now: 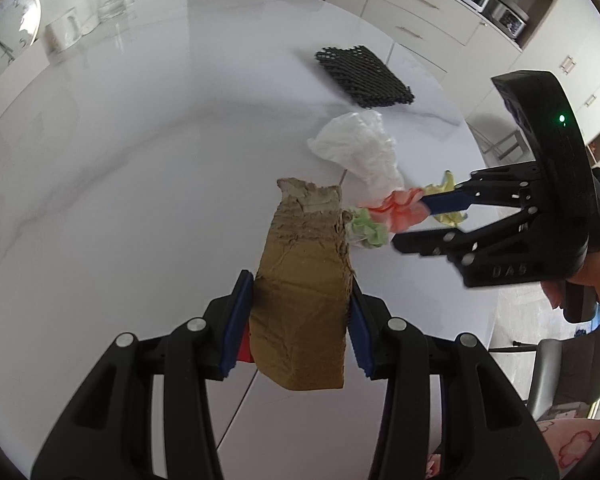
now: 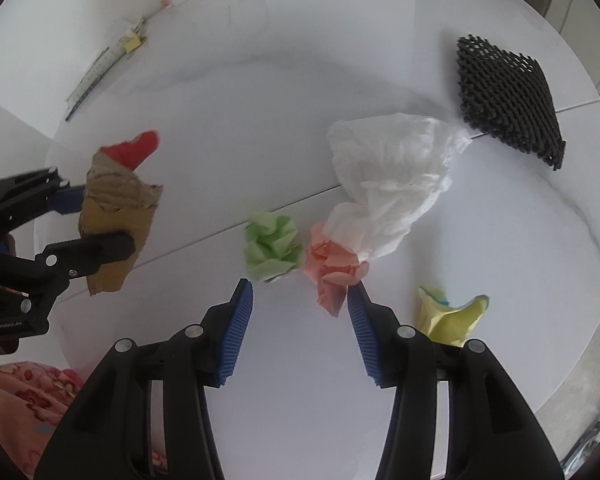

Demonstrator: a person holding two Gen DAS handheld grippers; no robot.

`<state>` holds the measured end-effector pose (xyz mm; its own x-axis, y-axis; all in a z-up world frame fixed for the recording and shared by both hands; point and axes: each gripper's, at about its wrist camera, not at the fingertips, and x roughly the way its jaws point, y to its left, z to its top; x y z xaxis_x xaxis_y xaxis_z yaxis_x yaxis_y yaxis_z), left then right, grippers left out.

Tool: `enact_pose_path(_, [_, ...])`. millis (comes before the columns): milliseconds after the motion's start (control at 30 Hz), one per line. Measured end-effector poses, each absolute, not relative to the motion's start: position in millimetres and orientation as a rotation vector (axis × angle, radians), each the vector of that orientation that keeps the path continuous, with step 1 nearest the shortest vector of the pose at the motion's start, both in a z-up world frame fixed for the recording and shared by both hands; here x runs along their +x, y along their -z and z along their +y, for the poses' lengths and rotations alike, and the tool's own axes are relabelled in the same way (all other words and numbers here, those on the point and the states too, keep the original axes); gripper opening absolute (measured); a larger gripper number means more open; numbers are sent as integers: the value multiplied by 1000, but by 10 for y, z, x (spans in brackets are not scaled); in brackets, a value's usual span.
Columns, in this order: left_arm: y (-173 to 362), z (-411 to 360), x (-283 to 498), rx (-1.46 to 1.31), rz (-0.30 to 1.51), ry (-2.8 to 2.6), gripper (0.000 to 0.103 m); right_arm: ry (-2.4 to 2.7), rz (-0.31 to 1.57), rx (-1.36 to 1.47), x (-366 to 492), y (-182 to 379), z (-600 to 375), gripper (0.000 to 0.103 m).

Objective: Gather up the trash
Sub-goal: 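Grasp the pink crumpled paper with the right tool while the left tool holds the bag, then carry the bag and pink paper to the bin and open both tools over it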

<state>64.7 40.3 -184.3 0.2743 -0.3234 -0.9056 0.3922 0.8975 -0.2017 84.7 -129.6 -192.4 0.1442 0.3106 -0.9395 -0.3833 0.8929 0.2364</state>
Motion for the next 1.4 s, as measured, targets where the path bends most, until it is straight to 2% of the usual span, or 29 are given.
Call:
enact_pose_path(267, [1877,430,646,81,1205,474,44,-437,1373,-60,1009,2106,-1410,50])
enact_pose_path(300, [1874,422,642,83,1206,474,44,-438,1368,-59,1026,2106,-1398,46])
enact_pose_path(333, [1871,413,644,85,1206,475,44,-435,1369,-66,1044,2113,-1359,37])
enact_pose_path(700, [1610,105,521,130,1170,516,44,-435,1307,-31,644,1727,-1540,34])
enact_pose_path(967, [1397,-888,180,208,1178,719,44,-271,1242,74,-152,1247,-2537,35])
enact_pose_path(1300, [1491,-2653,-374,356,1224,1064,44,51,1215,225,-1234,1142,-4026,35])
enact_pose_path(1400, [1594,-2926,-458,406,1253,1067,56,87,1209,253,-1418,1193,-4238,35])
